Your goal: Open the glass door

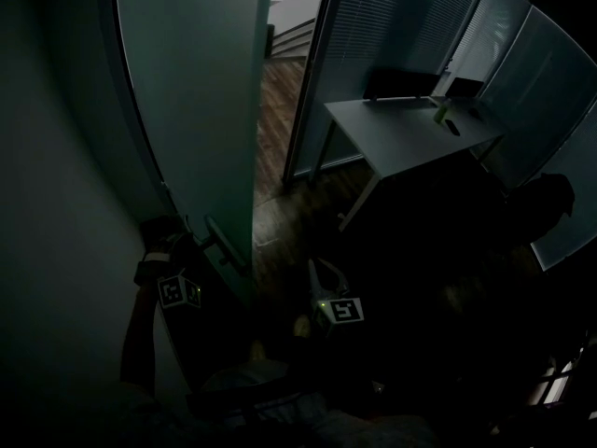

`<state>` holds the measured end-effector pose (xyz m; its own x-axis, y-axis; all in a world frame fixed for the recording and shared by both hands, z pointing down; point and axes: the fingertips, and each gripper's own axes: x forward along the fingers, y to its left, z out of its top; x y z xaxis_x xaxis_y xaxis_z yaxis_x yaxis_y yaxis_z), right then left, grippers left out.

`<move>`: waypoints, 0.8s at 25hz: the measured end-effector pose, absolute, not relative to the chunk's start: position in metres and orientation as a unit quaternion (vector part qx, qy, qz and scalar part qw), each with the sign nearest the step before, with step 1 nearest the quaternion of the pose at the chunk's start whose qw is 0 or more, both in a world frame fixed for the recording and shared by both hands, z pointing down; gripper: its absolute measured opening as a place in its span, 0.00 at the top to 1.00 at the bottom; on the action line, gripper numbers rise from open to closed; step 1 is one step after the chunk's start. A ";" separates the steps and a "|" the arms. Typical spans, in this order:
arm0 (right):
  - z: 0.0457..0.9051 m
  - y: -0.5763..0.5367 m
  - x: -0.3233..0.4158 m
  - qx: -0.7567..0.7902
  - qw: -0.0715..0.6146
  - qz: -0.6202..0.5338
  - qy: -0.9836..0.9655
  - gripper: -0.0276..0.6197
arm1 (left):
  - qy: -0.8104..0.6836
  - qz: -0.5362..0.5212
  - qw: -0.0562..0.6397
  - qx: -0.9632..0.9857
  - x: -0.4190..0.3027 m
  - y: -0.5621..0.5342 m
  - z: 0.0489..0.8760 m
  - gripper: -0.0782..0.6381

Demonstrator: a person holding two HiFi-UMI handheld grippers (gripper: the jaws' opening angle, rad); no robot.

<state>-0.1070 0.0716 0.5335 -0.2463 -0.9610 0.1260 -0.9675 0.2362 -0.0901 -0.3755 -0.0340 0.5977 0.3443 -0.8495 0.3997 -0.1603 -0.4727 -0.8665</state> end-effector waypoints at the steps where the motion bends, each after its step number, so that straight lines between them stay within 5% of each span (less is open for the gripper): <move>1: 0.534 0.071 -0.109 0.612 0.023 0.075 -0.787 0.95 | 0.349 -0.455 0.376 -0.728 -0.378 -0.033 0.598 0.72; 20: 0.533 0.074 -0.141 0.585 0.031 0.072 -0.807 0.95 | 0.367 -0.462 0.368 -0.718 -0.411 -0.021 0.602 0.72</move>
<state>-0.1411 0.0736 0.5335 -0.3134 -0.9401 0.1343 -0.9491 0.3051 -0.0788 -0.4112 -0.0213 0.6019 0.3033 -0.8680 0.3933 -0.1877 -0.4590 -0.8684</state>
